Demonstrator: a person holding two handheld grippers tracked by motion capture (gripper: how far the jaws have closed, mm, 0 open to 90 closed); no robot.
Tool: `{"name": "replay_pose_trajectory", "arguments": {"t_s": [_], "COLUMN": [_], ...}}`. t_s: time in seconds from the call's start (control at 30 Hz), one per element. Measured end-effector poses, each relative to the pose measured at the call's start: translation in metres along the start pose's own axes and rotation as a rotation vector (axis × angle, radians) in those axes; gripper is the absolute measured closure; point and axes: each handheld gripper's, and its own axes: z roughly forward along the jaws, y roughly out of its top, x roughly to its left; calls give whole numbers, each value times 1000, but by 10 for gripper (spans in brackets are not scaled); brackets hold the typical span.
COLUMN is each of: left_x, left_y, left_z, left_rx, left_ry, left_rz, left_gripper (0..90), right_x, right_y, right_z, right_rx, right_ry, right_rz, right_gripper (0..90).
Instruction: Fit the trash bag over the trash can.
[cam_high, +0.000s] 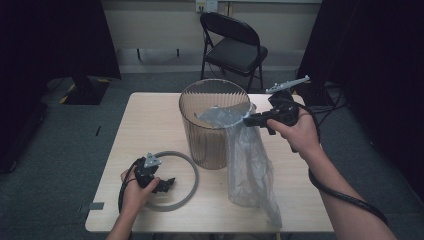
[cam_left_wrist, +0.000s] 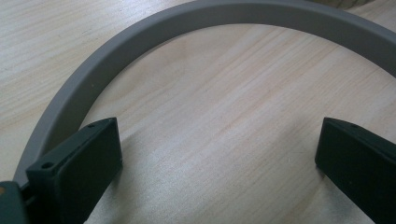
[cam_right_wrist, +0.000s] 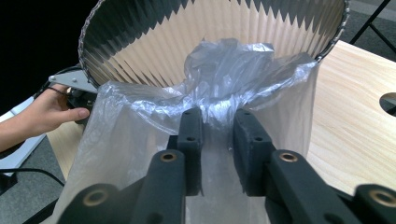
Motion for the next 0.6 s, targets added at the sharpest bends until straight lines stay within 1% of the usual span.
{"name": "replay_pose_trajectory", "arguments": {"t_s": [0.1,0.13,0.3,0.4,0.47,0.6], "left_x": [0,0,0,0,0,0], "left_y": [0,0,0,0,0,0], "left_z": [0,0,0,0,0,0], "left_rx": [0,0,0,0,0,0], "left_ry": [0,0,0,0,0,0], "left_rz": [0,0,0,0,0,0], "left_gripper": [0,0,0,0,0,0], "right_x": [1,2,7,11,12,15], "right_y": [2,4,18,30,39,53], "right_z": [-3,-4,-10,-11,-10,-2], "right_rx": [-10,-15,-34,-50,-69,-69], "right_ry": [3,-7,-18,-45,-54,-63], "right_rz": [-2,-9,-24,-41,-39,-34], "right_gripper": [835,849,867,873,876,877]}}
